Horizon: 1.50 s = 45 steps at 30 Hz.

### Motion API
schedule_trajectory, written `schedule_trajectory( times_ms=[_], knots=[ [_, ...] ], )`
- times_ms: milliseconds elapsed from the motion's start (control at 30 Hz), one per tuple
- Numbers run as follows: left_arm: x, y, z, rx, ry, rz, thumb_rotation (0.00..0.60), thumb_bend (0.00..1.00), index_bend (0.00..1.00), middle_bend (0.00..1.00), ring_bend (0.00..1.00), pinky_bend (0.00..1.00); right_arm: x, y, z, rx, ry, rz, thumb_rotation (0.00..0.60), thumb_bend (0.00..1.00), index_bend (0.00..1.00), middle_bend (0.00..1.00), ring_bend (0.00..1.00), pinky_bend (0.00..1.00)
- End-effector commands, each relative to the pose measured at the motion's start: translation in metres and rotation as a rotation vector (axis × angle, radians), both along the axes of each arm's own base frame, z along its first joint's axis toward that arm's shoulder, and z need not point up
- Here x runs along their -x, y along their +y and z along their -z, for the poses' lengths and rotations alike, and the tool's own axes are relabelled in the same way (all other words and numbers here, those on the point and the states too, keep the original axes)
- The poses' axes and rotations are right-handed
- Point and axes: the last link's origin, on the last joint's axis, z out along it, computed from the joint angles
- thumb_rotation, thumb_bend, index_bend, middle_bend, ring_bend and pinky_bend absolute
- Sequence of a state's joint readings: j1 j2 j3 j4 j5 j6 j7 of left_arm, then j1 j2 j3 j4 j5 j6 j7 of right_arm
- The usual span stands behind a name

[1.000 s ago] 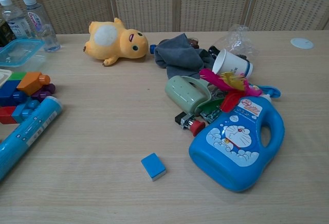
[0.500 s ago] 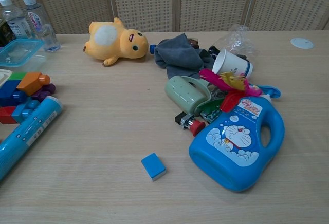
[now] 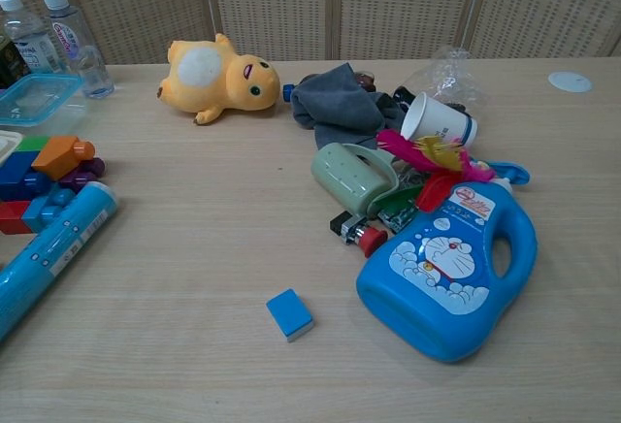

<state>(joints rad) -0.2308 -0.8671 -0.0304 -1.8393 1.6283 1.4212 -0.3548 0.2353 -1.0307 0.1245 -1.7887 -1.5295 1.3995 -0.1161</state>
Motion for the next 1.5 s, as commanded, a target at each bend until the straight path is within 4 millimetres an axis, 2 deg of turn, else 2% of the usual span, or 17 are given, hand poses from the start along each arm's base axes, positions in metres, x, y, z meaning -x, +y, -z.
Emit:
schedule_trajectory(
  times_ms=[33,233,333,700,1300,1500],
  knots=[
    [-0.003,0.002,0.000,0.006,0.006,0.009,0.567,0.30,0.00,0.00,0.00,0.00,-0.001,-0.005,0.012,-0.061,0.020,-0.009,0.490,0.24,0.00,0.16,0.00,0.00],
    [-0.011,0.004,0.004,0.029,0.024,0.028,0.566,0.30,0.00,0.00,0.00,0.00,-0.010,-0.021,0.035,-0.143,0.012,-0.043,0.492,0.24,0.00,0.15,0.00,0.00],
    [-0.013,0.005,0.004,0.032,0.024,0.034,0.566,0.30,0.00,0.00,0.00,0.00,-0.014,-0.032,0.049,-0.184,0.000,-0.049,0.495,0.24,0.00,0.11,0.00,0.00],
    [-0.019,0.006,0.004,0.044,0.039,0.046,0.565,0.30,0.00,0.00,0.00,0.00,-0.013,-0.066,0.099,-0.297,0.026,-0.046,0.496,0.25,0.00,0.04,0.00,0.00],
    [-0.022,0.007,0.006,0.052,0.031,0.055,0.566,0.30,0.00,0.00,0.00,0.00,-0.006,-0.103,0.152,-0.429,0.061,0.023,0.495,0.25,0.00,0.04,0.00,0.00],
    [-0.021,0.007,0.006,0.050,0.023,0.057,0.564,0.30,0.00,0.00,0.00,0.00,-0.005,-0.111,0.162,-0.453,0.079,0.047,0.490,0.25,0.00,0.05,0.00,0.00]
  ],
)
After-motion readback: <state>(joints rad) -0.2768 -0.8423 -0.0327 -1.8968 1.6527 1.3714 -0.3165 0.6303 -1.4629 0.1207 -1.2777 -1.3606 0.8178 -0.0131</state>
